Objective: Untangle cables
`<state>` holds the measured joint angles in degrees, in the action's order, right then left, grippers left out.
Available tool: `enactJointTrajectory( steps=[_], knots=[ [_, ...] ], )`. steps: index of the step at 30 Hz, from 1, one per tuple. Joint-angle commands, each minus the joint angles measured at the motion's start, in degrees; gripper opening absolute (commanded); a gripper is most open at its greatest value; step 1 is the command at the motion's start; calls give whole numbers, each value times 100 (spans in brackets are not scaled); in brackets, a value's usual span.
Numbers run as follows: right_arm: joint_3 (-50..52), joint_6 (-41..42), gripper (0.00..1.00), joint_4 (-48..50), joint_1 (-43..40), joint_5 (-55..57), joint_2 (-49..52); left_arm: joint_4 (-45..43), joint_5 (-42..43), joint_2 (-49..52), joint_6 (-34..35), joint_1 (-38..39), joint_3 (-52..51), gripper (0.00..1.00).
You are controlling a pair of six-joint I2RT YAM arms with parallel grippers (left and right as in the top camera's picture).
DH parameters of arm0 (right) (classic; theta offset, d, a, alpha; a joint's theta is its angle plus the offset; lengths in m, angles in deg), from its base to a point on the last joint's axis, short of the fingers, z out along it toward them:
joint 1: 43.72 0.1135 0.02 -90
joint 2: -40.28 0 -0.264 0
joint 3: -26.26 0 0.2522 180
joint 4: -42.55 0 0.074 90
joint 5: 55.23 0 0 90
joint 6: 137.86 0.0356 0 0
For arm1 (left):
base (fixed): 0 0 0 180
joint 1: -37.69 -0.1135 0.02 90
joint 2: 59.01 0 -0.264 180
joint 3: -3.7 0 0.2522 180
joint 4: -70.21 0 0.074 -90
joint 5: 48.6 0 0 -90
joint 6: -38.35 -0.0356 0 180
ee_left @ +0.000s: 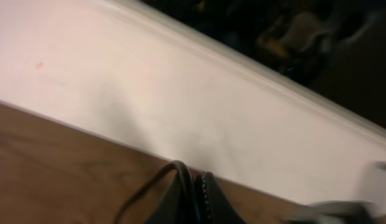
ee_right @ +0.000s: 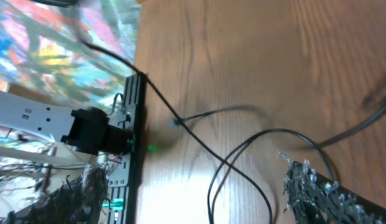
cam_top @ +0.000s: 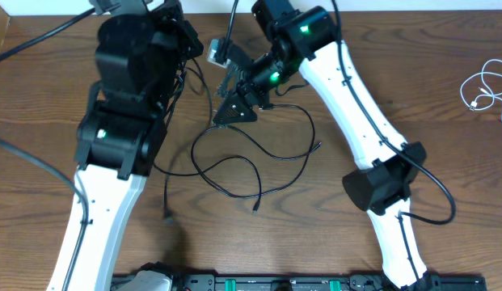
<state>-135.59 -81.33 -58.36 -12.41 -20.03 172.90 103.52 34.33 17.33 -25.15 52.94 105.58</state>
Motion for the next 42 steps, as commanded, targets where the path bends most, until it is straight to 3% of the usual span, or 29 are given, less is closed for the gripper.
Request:
enactJointTrajectory(
  steps=[1,7,14,22,26,34,42],
  knots=[
    [-20,188,88,-26,-210,511,-487,42,-334,144,-136,-57,79,7],
    [-17,-522,97,83,-494,793,-428,-634,448,-2,-114,-57,79,8],
    [-20,142,99,570,-1231,619,-428,-986,1827,-72,-131,7,79,7],
    [-20,234,99,531,-2439,-343,-448,-2671,2505,122,-225,219,254,7],
    [-20,238,99,485,-2811,-339,-450,-2450,2599,715,-328,684,938,7],
    [-20,234,99,142,-3718,-210,-459,-935,3390,2603,-922,1641,2758,7],
    [-20,236,99,-160,-4142,439,-459,197,3383,3663,-1167,2341,2793,7]
  ],
)
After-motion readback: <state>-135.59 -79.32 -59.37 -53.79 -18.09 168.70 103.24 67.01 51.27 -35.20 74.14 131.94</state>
